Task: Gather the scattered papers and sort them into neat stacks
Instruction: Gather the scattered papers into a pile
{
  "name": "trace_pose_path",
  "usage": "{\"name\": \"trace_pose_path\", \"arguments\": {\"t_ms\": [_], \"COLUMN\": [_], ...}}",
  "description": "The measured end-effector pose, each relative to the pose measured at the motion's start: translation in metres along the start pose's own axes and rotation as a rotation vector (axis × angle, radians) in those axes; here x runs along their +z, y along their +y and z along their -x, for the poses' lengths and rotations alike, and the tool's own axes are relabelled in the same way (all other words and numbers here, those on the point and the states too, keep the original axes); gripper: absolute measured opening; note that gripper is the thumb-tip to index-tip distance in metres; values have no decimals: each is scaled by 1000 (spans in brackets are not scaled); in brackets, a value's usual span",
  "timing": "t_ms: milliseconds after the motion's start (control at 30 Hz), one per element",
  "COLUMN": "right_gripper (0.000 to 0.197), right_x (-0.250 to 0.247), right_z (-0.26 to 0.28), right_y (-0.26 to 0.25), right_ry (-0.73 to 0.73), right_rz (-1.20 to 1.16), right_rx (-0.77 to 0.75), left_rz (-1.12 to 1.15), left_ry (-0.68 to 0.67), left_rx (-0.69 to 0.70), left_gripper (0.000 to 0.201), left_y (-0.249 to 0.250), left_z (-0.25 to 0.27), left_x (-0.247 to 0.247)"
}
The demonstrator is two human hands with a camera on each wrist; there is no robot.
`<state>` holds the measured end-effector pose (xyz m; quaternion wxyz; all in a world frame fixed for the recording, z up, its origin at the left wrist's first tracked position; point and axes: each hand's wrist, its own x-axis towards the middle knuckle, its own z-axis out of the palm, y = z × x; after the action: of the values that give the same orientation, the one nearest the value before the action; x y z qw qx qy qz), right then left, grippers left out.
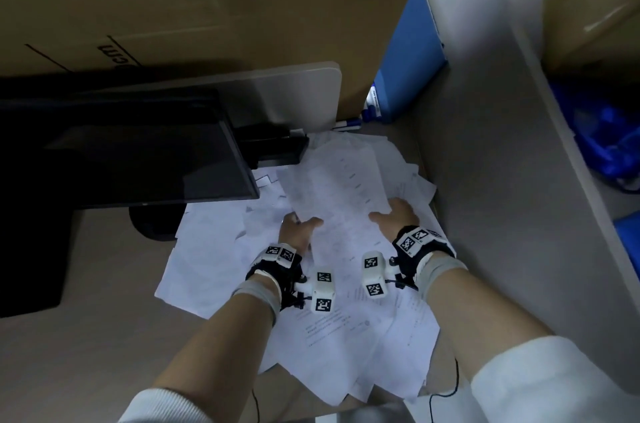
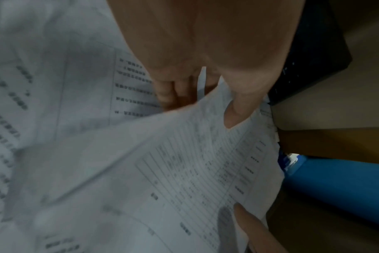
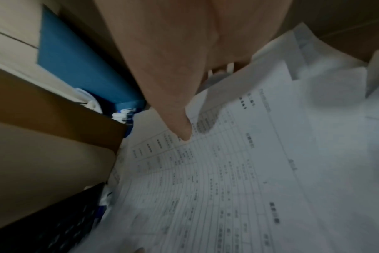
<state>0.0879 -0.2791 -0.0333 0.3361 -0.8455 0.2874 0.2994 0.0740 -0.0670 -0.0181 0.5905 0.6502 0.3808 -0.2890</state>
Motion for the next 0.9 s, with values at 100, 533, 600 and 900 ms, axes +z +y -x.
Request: {"name": "trace_pose_path", "arguments": {"t_ms": [100, 533, 600, 900], "right_gripper": [54, 39, 35, 91], "right_x": [7, -9, 4, 57], "right_z": [-4, 26, 32, 43], "right_y": [7, -18, -32, -54], "right_ry": [1, 27, -28, -32], "right_rz": [-94, 20, 123, 521], "right_rx": [44, -134, -139, -130], "left_rz": [-43, -385, -248, 368], "left_ry": [-1, -331, -320, 29], "left_rx": [-9, -253, -253, -301], "left_gripper": [43, 35, 39, 58], "left_y": [-5, -27, -46, -101], "left_z": [-5, 49, 53, 54], "left_x": [3, -20, -29, -63]}}
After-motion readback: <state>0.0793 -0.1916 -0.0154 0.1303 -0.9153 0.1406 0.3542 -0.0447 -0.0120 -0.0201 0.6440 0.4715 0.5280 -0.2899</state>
